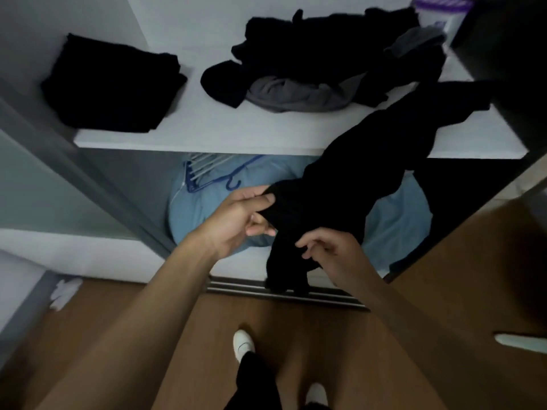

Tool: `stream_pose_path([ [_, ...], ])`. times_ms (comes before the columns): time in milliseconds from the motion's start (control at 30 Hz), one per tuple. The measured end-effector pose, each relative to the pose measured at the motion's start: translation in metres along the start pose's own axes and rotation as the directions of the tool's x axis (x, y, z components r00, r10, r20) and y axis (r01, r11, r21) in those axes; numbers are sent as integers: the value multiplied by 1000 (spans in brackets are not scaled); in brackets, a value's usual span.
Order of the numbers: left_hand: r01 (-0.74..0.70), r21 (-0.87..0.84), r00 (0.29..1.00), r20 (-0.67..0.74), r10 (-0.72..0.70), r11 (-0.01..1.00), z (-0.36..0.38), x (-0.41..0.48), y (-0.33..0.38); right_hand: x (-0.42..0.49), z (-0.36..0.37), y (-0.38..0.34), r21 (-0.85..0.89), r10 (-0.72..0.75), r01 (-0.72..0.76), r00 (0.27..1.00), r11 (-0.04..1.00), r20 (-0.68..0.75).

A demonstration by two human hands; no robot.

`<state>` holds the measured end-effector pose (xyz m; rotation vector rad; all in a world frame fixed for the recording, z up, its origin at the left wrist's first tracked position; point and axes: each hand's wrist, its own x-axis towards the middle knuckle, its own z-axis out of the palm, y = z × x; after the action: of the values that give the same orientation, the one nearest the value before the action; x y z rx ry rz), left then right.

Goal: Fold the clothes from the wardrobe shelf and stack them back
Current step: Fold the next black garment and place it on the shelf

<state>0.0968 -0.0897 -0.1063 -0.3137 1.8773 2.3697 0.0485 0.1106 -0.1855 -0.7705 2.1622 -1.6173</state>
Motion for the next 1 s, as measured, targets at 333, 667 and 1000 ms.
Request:
stream_pose_path([
  [333,-161,231,986,80,146,960,1,-58,31,10,21,-58,-141,-186,210,968,967,169],
  [667,-38,397,999,-12,46,917,-76,-105,-34,24,72,-101,128,-79,76,997,989,22],
  [1000,48,424,999,-34,-37,904,-114,-118,-56,25,95,-123,405,28,-71,993,912,112],
])
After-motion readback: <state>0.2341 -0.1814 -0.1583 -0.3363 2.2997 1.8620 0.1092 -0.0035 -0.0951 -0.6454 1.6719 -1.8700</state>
